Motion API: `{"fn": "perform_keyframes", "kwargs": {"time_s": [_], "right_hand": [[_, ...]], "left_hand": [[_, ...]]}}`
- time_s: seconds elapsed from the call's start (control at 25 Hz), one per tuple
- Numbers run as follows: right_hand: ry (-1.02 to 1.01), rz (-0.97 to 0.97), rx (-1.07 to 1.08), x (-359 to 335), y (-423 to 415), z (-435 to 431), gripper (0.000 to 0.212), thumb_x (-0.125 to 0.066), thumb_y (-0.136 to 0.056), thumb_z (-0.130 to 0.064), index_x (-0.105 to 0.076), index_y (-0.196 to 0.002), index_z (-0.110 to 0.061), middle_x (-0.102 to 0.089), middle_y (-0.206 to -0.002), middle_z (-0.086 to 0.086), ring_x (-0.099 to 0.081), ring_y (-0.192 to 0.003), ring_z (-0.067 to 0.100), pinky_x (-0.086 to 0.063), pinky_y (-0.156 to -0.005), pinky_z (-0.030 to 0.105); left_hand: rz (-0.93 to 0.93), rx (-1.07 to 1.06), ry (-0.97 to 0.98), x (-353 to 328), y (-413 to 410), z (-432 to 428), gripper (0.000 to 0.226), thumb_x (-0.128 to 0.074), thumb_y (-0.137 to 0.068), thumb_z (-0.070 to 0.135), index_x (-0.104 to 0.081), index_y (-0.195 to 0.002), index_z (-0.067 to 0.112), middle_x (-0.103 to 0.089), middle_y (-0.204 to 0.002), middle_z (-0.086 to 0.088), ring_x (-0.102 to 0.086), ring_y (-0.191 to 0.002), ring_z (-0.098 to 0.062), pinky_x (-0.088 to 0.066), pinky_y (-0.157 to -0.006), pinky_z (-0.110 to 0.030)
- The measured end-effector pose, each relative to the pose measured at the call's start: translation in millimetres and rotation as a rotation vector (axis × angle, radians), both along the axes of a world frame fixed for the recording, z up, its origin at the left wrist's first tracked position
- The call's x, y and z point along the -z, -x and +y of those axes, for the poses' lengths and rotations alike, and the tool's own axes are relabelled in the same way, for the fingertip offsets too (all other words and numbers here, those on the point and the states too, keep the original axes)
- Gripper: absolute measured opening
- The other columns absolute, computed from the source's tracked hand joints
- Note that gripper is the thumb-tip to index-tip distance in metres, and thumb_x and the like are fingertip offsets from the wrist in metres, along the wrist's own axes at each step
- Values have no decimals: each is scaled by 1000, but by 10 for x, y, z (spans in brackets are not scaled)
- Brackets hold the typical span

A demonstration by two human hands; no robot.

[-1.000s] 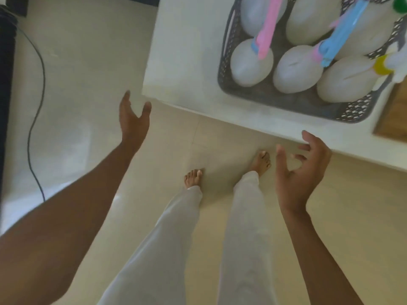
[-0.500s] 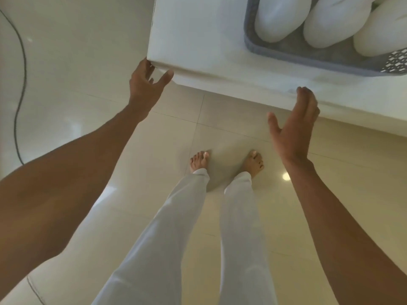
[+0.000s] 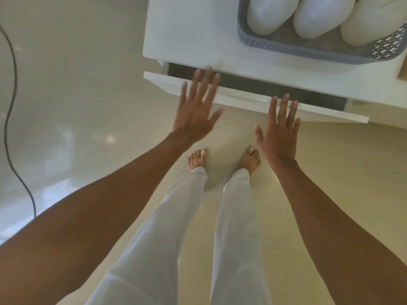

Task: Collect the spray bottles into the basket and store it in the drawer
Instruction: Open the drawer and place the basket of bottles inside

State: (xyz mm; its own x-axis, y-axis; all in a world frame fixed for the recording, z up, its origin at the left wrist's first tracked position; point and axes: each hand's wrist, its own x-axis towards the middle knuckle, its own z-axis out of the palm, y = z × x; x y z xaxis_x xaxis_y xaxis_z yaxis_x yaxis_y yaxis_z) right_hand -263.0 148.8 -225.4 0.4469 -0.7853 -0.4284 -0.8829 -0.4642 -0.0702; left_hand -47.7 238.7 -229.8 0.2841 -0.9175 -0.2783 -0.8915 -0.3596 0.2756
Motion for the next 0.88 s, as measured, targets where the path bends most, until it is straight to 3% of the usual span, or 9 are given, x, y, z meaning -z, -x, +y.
{"fn": "perform_keyframes", "kwargs": {"time_s": [0.16, 0.36, 0.56, 0.88], "right_hand": [[-42, 18, 18, 7, 37, 148, 89, -50, -98, -54, 2, -161, -18, 10, -168, 14, 9, -155, 39, -14, -124, 60], [-115, 49, 1, -25, 221, 370, 96, -51, -95, -59, 7, -160, -21, 15, -168, 11, 12, -155, 38, -14, -123, 62], [-172, 41, -4, -107, 417, 700, 89, -39, -98, -65, 9, -160, -22, 16, -168, 9, 14, -155, 36, -7, -125, 58], [-231, 49, -10, -207, 780, 1318, 84, -35, -100, -62, 8, -160, -24, 16, -168, 6, 13, -155, 33, -5, -126, 55]], "left_hand": [[-78, 193, -179, 117, 210, 70, 82, -27, -98, 67, -3, -160, 20, 4, -168, -11, 3, -154, -37, -7, -123, -59], [-25, 200, -238, 16, 331, 319, 90, -24, -93, 74, 1, -160, 18, 9, -167, -12, 8, -154, -40, -5, -124, -58], [57, 159, -321, -124, 559, 640, 92, -24, -92, 75, 5, -160, 18, 15, -167, -11, 14, -153, -39, 0, -125, -55], [140, 121, -430, -244, 936, 1215, 96, -28, -91, 76, 10, -159, 20, 23, -165, -8, 22, -151, -36, 4, -125, -52]]}}
